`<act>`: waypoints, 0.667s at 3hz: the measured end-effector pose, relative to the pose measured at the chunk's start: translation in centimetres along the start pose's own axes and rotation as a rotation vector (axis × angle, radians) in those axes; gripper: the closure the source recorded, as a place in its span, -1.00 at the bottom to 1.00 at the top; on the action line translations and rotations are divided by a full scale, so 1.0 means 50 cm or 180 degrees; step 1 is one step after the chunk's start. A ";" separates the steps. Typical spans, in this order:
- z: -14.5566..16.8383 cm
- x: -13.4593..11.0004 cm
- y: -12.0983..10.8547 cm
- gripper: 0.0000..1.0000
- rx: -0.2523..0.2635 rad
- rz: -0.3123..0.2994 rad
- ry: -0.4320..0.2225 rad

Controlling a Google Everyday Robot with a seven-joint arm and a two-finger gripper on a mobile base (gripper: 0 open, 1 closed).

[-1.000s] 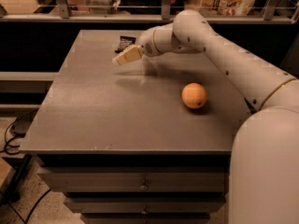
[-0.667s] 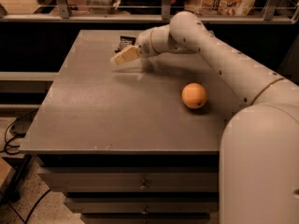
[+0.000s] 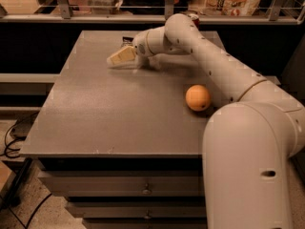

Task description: Pick rxbar chocolate

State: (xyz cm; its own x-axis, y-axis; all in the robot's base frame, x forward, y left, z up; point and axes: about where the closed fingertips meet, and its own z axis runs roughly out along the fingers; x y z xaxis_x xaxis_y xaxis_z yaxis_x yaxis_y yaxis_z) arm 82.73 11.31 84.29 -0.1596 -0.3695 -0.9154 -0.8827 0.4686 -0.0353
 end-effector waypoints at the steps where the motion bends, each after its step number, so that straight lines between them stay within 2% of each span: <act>1: 0.027 0.001 -0.006 -0.63 -0.0048 0.0090 -0.0053; 2: 0.043 0.008 -0.010 0.00 -0.0081 0.0184 -0.0091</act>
Offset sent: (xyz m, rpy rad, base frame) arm 0.0206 0.0108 -0.0135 0.0787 0.0575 -0.0073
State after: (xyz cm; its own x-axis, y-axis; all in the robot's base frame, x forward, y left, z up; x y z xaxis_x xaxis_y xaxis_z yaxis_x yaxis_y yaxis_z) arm 84.06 12.67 83.10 -0.1982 -0.3191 -0.9268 -0.8834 0.4677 0.0279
